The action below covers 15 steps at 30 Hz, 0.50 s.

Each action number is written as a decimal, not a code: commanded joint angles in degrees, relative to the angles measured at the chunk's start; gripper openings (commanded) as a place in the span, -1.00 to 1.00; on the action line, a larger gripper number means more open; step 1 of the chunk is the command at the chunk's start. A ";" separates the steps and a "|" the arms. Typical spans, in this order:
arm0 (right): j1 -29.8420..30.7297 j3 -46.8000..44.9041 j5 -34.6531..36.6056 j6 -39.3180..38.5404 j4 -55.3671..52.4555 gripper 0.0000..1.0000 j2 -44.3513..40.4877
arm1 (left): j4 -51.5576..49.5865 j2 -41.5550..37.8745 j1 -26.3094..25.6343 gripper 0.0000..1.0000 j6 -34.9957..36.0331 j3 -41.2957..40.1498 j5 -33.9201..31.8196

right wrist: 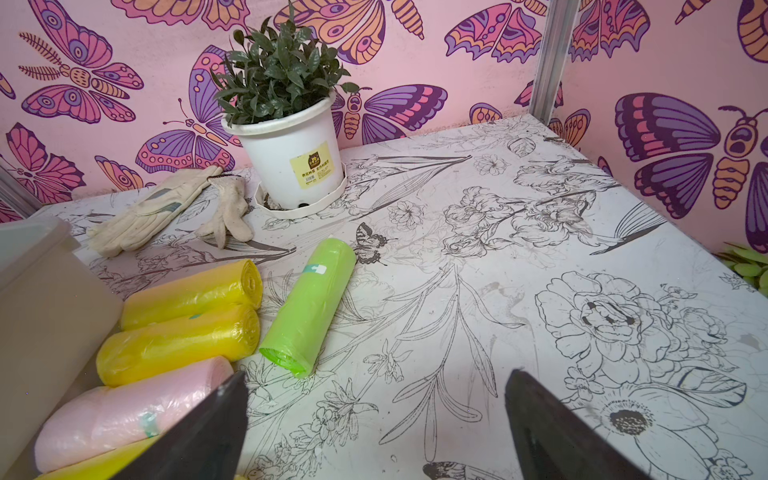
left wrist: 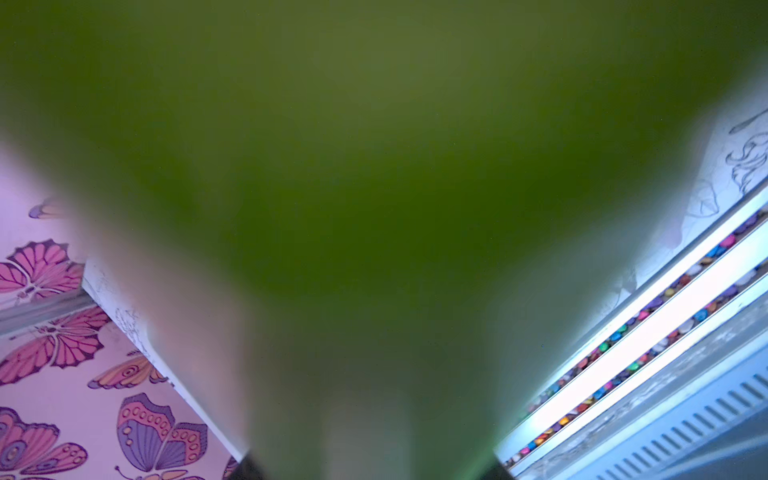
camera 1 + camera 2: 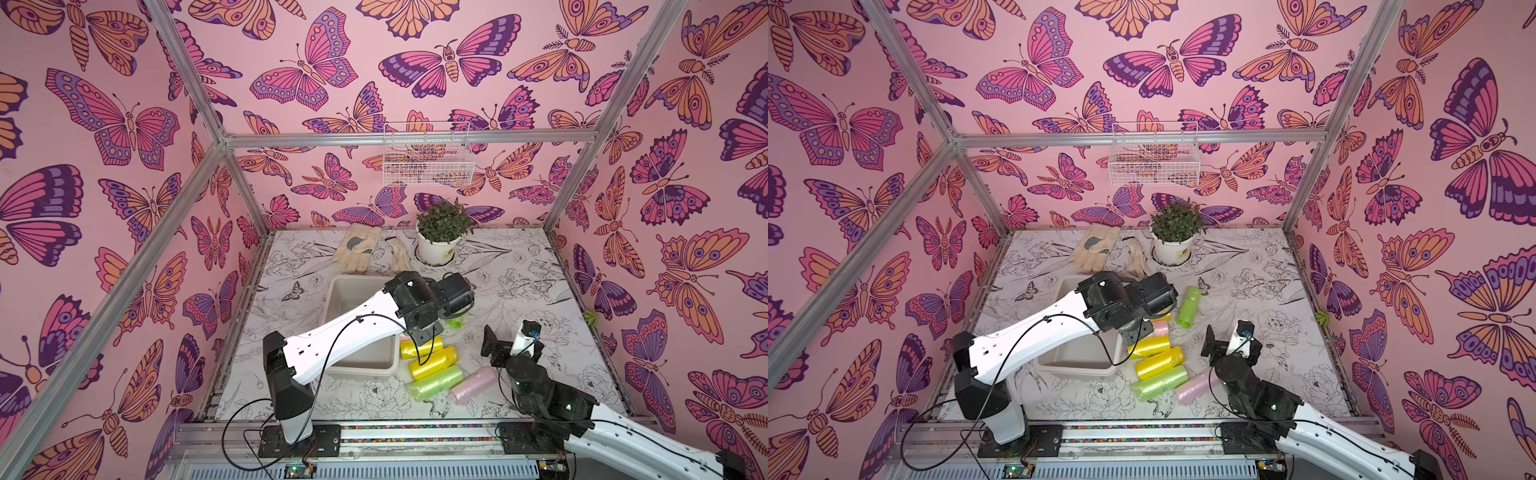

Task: Put the roll of trash bags into the storage box
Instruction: Pick up the roll of trash bags from the center of the board, then place the roll of trash bags in the storage box.

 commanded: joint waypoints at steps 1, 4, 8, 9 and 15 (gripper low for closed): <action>-0.27 -0.14 0.71 0.40 -0.78 0.98 -0.12 | 0.39 -4.16 1.14 -1.00 7.68 -3.71 -2.74; -0.27 -0.14 0.79 0.48 -0.74 0.98 0.05 | 2.04 -8.39 2.51 -1.00 11.94 -8.38 -1.29; -0.27 -0.14 0.71 0.51 -0.61 0.98 0.27 | 4.65 -16.74 3.52 -1.00 25.17 -17.14 5.21; -0.28 -0.06 0.62 0.47 -0.61 0.98 0.39 | 6.53 -19.35 3.50 -1.00 27.51 -19.88 4.85; -0.27 0.17 0.80 0.45 -0.52 0.98 1.10 | 14.17 -33.23 12.78 -1.00 35.72 -30.88 13.88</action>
